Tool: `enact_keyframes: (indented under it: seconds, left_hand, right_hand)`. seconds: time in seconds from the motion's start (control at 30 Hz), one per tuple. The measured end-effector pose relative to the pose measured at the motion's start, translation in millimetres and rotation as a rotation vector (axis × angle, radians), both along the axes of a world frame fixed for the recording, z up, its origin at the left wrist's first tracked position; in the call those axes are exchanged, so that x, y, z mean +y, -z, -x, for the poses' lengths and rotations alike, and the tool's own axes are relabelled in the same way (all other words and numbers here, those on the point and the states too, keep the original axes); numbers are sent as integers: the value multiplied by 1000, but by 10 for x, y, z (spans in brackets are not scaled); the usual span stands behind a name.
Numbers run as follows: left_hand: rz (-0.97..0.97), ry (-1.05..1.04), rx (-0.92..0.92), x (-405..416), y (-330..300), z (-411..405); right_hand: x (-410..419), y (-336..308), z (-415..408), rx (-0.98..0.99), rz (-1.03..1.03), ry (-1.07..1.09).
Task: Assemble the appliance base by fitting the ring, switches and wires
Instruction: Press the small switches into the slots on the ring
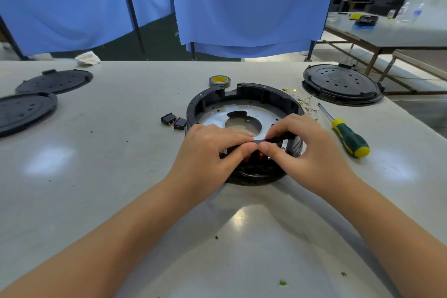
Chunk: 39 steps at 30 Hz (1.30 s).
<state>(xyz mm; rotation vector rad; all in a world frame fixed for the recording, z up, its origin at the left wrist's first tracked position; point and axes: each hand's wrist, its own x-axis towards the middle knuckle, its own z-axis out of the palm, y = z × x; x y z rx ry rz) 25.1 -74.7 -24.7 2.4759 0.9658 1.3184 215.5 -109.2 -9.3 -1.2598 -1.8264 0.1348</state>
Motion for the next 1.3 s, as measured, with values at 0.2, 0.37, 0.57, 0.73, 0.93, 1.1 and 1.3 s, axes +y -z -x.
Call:
enact_keyframes:
  seconds: [0.2, 0.37, 0.57, 0.73, 0.93, 1.1, 1.3]
  left_hand:
    - [24, -42, -80, 87, -35, 144]
    - [209, -366, -229, 406, -55, 424]
    - [385, -583, 96, 841, 14, 695]
    - [467, -532, 545, 955, 133, 580]
    - [276, -637, 536, 951, 171, 584]
    - [278, -571, 191, 841, 86, 691]
    - [176, -397, -248, 476, -350, 589]
  right_hand:
    - [-9, 101, 42, -58, 40, 26]
    - [1, 99, 49, -123, 15, 27]
    - [8, 110, 37, -137, 17, 30]
    - [15, 112, 7, -138, 31, 18]
    - [12, 119, 13, -148, 33, 22]
    - [11, 113, 8, -151, 31, 25]
    - [-13, 118, 11, -134, 27, 22]
